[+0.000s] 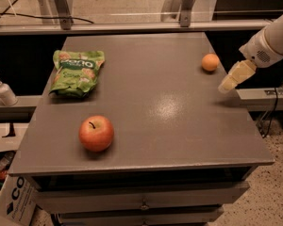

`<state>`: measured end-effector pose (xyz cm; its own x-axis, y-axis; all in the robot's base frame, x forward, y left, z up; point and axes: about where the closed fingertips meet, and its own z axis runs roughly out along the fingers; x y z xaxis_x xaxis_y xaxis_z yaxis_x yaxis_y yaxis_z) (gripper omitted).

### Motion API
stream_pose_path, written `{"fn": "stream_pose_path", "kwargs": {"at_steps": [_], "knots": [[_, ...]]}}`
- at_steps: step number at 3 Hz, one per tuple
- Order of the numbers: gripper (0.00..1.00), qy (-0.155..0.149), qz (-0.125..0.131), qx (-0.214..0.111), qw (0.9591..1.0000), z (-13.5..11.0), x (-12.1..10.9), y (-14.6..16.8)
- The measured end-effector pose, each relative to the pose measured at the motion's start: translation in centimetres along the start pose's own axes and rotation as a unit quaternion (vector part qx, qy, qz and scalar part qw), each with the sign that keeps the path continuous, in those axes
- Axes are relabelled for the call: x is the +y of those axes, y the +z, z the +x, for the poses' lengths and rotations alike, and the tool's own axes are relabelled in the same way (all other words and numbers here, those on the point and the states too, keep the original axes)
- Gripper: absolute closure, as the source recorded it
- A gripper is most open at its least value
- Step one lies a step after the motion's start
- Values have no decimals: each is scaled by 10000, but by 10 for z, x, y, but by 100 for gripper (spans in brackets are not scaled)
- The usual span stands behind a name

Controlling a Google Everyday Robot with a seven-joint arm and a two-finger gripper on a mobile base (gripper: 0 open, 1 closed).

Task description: Move orange near green rice chip bag

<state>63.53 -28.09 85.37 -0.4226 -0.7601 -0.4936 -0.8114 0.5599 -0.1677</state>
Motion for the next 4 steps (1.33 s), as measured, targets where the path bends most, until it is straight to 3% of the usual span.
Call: {"fn": "stream_pose_path", "kwargs": {"at_steps": [2, 4], "knots": [[0, 20, -72, -425, 9991, -9, -9, 22], [0, 304, -280, -997, 9942, -28, -27, 36]]}}
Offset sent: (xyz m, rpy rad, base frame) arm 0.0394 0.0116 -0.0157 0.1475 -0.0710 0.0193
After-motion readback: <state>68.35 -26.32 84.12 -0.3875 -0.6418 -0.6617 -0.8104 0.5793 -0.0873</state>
